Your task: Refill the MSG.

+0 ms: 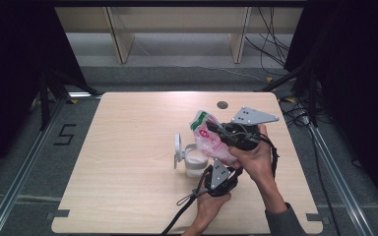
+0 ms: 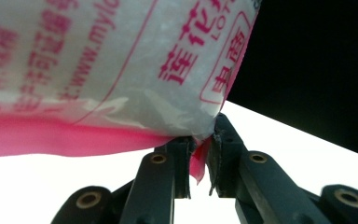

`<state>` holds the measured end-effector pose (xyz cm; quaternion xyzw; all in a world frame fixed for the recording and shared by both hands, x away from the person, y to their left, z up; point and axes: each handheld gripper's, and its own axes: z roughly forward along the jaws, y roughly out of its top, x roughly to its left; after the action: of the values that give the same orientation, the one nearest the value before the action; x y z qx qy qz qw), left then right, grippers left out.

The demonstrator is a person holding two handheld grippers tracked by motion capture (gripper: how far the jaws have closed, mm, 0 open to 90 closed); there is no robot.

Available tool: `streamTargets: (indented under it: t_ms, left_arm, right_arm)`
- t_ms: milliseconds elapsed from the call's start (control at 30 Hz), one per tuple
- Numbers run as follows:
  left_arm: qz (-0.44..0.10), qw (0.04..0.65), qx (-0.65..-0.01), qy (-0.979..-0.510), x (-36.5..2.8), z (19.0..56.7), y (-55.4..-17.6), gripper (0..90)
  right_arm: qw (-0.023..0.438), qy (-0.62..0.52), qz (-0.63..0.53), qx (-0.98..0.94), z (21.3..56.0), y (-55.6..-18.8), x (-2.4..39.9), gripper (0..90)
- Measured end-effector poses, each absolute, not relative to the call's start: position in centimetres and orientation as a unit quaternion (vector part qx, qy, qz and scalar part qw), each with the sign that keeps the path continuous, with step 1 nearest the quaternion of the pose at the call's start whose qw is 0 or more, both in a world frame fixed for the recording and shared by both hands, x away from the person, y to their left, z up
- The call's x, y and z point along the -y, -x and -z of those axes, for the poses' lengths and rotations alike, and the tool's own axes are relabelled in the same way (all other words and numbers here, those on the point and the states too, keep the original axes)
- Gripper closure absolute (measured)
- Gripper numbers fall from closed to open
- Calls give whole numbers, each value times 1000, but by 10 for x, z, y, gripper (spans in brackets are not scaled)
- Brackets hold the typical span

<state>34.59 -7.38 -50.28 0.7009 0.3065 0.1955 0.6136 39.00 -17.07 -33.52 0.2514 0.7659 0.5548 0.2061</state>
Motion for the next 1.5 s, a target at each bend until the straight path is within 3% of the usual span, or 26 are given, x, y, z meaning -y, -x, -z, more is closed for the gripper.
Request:
streamTargets:
  t_ms: [167,200,367,967,1500]
  left_arm:
    - [-195,612,-304,-703,75,504,-346,795]
    - [-195,612,-304,-703,75,505,-346,796]
    - [-197,610,-306,-704,74,505,-345,795]
    - [-216,588,-300,-720,57,508,-340,795]
    - [-199,586,-303,-725,51,509,-336,750]
  right_arm:
    - [189,-267,-555,-765,336,-387,176,900]
    - [207,-252,-559,-762,336,-389,177,900]
    - [213,-252,-557,-762,335,-388,180,900]
    - [177,-264,-576,-754,333,-383,189,900]
    - [158,-278,-591,-741,335,-379,200,900]
